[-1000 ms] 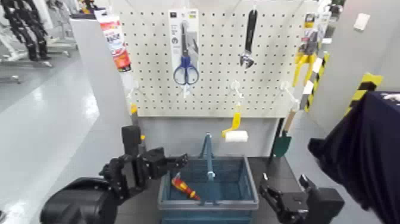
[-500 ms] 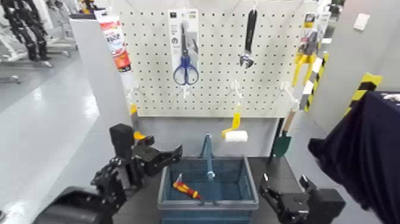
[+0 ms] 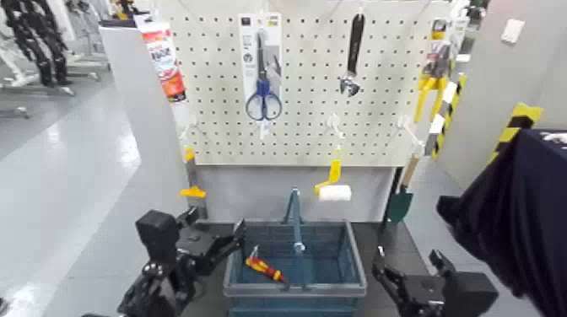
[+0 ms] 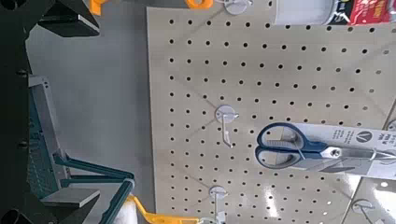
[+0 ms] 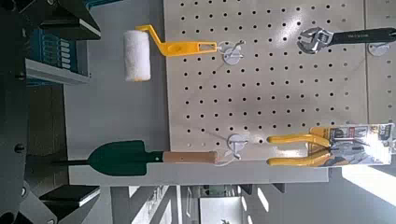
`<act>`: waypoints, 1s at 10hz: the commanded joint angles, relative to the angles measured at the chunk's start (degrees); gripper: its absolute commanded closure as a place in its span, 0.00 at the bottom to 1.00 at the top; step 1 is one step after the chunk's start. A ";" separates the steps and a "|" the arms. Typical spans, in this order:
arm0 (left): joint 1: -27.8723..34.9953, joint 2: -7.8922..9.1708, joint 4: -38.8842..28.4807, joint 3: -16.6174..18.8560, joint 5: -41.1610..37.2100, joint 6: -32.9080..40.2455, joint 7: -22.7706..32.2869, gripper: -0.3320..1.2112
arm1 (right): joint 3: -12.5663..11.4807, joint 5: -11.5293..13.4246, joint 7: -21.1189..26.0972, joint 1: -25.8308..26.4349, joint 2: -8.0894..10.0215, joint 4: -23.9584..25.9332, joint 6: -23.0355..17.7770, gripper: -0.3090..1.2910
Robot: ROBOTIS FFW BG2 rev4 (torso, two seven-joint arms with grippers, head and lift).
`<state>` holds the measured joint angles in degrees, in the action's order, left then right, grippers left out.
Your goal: Put the red screwdriver into the crate.
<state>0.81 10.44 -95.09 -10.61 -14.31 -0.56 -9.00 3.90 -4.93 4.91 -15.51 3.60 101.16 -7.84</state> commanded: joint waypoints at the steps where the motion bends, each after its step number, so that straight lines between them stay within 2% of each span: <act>1: 4.72 -0.60 -2.38 0.15 2.53 1.96 3.11 0.28 | -0.04 -0.08 -0.17 -0.31 0.00 -0.09 -0.78 0.28; 4: 8.85 -0.95 -4.14 -0.20 3.32 3.72 7.68 0.28 | 0.14 0.27 -0.34 -0.84 0.26 0.09 -1.39 0.28; 6: 11.31 -2.18 -5.02 1.38 5.08 5.66 9.53 0.28 | 0.31 0.54 -0.34 -1.02 0.26 0.17 -1.21 0.28; 7: 12.28 -1.91 -5.55 1.12 5.43 6.71 11.73 0.28 | 0.40 0.54 -0.34 -1.02 0.26 0.17 -0.60 0.28; 10: 12.90 -2.18 -5.72 1.30 5.43 7.24 12.78 0.28 | 0.40 0.62 -1.13 -1.11 0.18 0.09 -0.25 0.28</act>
<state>13.60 8.30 -100.75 -9.31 -8.88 6.57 3.75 4.41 -4.35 3.89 -16.61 3.84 101.25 -8.21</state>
